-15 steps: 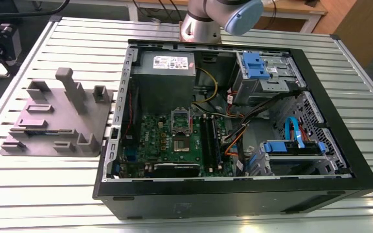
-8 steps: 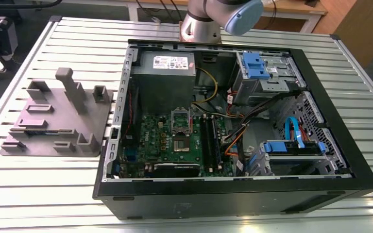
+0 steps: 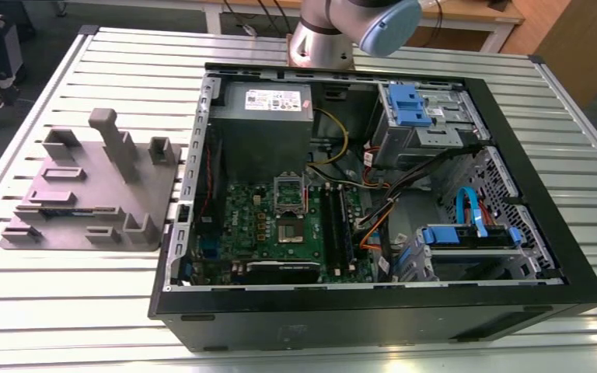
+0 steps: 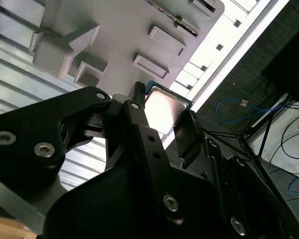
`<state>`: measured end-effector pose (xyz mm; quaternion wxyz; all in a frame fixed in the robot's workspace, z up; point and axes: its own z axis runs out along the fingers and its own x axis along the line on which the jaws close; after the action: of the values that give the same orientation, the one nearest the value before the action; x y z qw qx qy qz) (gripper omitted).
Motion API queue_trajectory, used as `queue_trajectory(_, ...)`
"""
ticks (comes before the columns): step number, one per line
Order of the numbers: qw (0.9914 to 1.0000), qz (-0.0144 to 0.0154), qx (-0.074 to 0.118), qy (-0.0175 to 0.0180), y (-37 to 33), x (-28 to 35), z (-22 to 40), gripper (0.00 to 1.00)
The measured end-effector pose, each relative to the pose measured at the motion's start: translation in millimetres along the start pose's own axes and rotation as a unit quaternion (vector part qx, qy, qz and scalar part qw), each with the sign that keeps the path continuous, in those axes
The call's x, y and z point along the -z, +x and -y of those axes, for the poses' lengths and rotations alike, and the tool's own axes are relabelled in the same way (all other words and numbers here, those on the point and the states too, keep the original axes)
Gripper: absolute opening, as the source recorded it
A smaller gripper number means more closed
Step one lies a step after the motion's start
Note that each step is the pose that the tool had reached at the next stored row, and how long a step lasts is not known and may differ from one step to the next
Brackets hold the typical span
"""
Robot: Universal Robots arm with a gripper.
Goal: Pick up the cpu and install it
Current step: 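Pick up the cpu and move it towards the insertion slot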
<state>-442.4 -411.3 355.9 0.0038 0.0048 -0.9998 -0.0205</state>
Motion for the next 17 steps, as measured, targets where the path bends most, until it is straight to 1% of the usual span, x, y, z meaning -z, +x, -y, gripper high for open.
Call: queue_trajectory(17,1.00000,0.0000,0.000,0.0000,0.2,25.6,-1.1,0.47)
